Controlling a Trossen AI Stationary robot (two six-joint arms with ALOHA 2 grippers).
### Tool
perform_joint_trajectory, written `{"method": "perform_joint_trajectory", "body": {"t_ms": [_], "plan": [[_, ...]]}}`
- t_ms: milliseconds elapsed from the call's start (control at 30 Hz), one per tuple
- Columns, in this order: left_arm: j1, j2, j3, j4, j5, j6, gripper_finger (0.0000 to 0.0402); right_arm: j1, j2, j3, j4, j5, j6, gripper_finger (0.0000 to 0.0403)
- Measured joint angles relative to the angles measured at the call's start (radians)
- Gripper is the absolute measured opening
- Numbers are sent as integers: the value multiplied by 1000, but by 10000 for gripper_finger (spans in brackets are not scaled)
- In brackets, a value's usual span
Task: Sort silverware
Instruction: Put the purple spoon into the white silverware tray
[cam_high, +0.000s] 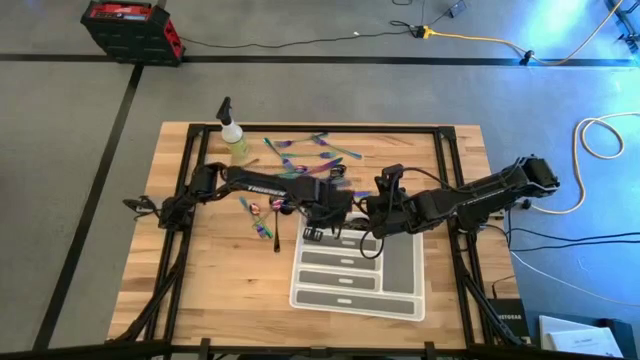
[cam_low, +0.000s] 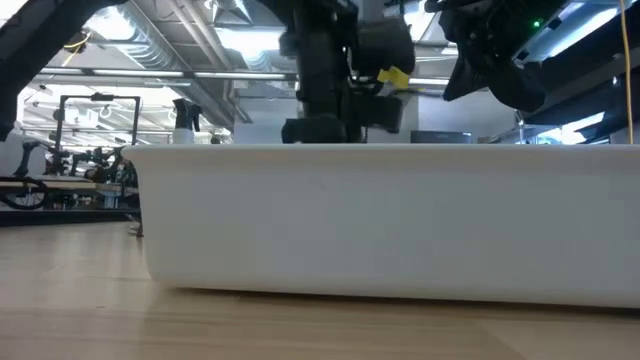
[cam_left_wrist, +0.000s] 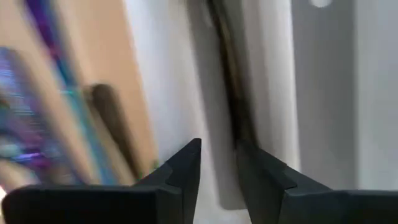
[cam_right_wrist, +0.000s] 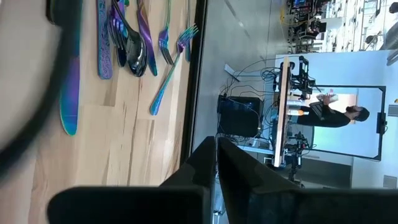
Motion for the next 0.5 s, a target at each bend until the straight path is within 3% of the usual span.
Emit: {"method": "perform_joint_trajectory", "body": {"t_ms": [167, 367, 500], "plan": [[-55, -15, 0, -9, -177, -88, 79, 1, 0, 0, 1, -14, 19, 0], [-119, -31, 0, -98, -523, -244, 69, 0, 0, 0, -2, -23, 42, 0], [-124, -59, 0, -153, -581, -333, 61, 0, 0, 0, -2, -41, 46, 0]]}}
